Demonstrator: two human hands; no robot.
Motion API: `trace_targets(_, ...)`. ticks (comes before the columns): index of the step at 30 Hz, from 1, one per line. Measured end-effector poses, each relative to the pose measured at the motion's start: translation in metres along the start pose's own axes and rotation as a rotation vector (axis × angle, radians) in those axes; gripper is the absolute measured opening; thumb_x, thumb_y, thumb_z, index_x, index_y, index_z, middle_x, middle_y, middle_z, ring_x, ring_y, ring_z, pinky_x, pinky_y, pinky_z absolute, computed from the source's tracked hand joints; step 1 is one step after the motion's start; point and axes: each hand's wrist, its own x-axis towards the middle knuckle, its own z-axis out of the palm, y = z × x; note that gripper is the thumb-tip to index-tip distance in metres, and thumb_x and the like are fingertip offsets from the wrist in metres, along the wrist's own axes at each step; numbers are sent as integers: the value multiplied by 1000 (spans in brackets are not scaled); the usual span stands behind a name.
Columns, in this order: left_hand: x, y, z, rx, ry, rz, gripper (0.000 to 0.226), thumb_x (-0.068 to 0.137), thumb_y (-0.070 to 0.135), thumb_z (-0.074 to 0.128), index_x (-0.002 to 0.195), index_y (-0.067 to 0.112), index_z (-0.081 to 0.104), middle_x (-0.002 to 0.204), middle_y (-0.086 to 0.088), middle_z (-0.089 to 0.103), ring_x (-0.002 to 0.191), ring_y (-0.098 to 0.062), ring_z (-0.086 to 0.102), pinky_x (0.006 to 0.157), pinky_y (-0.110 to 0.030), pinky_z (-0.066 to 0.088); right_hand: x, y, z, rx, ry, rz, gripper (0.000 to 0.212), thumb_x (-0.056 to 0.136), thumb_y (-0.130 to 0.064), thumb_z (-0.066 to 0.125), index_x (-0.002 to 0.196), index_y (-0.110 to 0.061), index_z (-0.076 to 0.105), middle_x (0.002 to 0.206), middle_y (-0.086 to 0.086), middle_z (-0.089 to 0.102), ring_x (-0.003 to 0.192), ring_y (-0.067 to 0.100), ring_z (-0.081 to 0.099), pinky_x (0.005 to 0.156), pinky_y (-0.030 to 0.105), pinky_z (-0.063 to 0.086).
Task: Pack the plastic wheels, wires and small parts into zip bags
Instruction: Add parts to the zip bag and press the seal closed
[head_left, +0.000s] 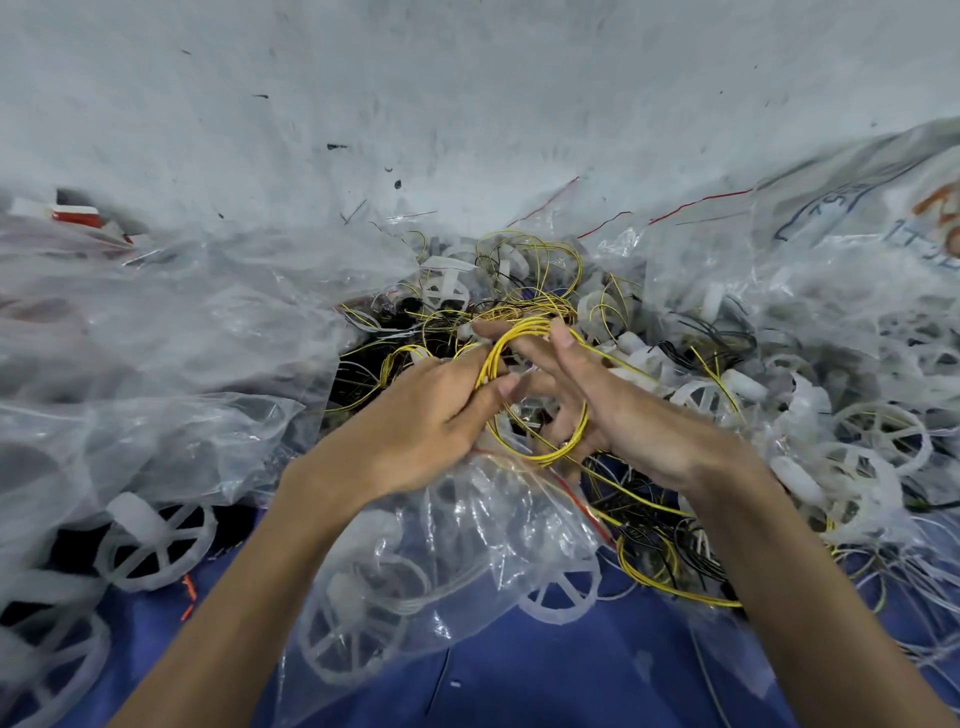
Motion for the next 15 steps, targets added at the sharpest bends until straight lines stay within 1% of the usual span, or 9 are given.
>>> trace_targets(1,0,0,0,-6,7,-1,20,98,36,36,96,23,51,70,1,62,67,-6,58,67,-29,45,1,-1,2,36,-1,-27,72,68,-84,17,132,-57,34,138,-19,45,61,-5,53,55,18,45)
trace_targets(3,2,1,0,-13,35,5,37,97,42,32,112,17,53,79,-9,66,73,-22,63,71,-40,47,4,-1,4,191,-3,-112,64,72,-80,17,123,-55,46,122,-20,57,57,2,53,53,16,45)
trace_targets(4,2,1,0,-15,52,14,42,96,46,29,117,17,52,78,-11,66,72,-25,63,70,-44,47,6,-2,4,269,0,-135,64,73,-79,19,121,-50,50,116,-20,60,61,3,57,59,19,47)
trace_targets(6,2,0,0,1,62,32,46,96,50,27,121,19,50,71,-9,64,66,-24,62,68,-45,47,7,-3,3,333,7,-121,73,71,-80,22,127,-41,49,120,-16,57,73,6,62,75,31,46)
trace_targets(7,1,0,-1,26,69,42,46,96,49,28,123,18,49,66,-6,61,63,-22,60,66,-45,47,7,-3,3,352,-13,-113,75,73,-79,23,128,-37,49,122,-12,56,75,12,61,75,35,46)
trace_targets(9,0,-2,-3,107,92,46,48,97,50,28,128,19,46,57,-2,55,58,-19,58,63,-43,47,6,-4,2,448,-85,-118,67,77,-73,31,122,-31,57,120,-4,57,73,27,58,63,31,49)
trace_targets(11,-1,-4,-8,155,76,16,52,93,58,28,131,24,41,63,-2,61,65,-17,62,67,-42,49,5,-6,2,551,-98,-96,56,80,-64,42,114,-24,62,118,1,60,70,25,62,54,27,52)
trace_targets(12,-1,-6,-11,131,47,-11,49,90,63,29,125,31,38,68,-2,64,67,-14,62,69,-40,49,5,-6,2,571,-84,-90,47,83,-58,45,110,-24,63,114,1,63,68,22,64,51,24,52)
trace_targets(15,-5,-8,-19,-29,-6,-53,41,82,66,40,113,40,32,71,1,64,60,-8,57,64,-18,45,6,-5,-1,548,0,-75,29,88,-47,48,96,-26,66,102,1,68,58,15,63,45,19,47)
